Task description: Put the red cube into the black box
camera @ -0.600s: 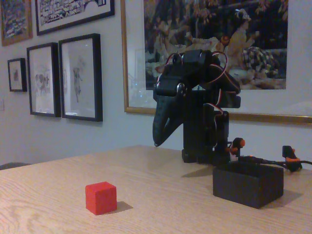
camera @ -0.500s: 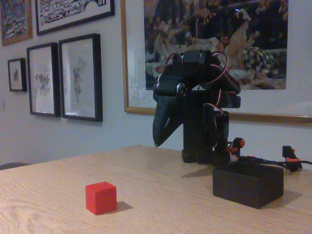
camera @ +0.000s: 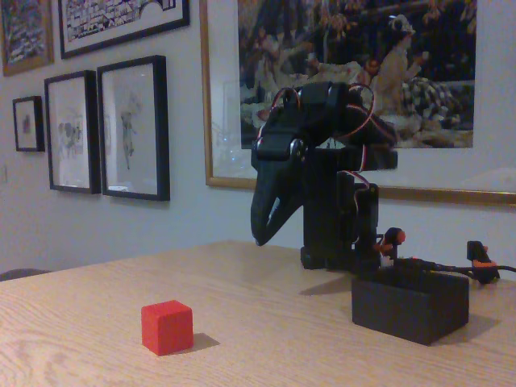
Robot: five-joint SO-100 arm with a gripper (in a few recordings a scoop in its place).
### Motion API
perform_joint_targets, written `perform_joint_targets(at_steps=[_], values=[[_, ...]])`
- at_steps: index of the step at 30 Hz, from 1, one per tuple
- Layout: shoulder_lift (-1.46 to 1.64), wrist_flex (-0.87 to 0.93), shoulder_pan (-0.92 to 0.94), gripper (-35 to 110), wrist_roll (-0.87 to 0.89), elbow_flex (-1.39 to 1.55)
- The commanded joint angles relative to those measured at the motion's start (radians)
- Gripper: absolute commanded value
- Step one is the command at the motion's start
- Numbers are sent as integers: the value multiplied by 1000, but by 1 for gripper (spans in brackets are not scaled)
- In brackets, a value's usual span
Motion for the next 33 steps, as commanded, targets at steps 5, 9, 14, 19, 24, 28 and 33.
perform_joint_targets(at_steps=[5,9,14,19,24,28,33], values=[[-436,-86,80,2,-95,-396],[-658,-83,187,1,-147,-598],[-937,-75,206,9,-242,-821],[-1137,-109,189,22,-304,-894],[-1282,-141,121,27,-351,-936],[-1361,-147,69,29,-367,-966],[-1428,-175,66,29,-371,-980]])
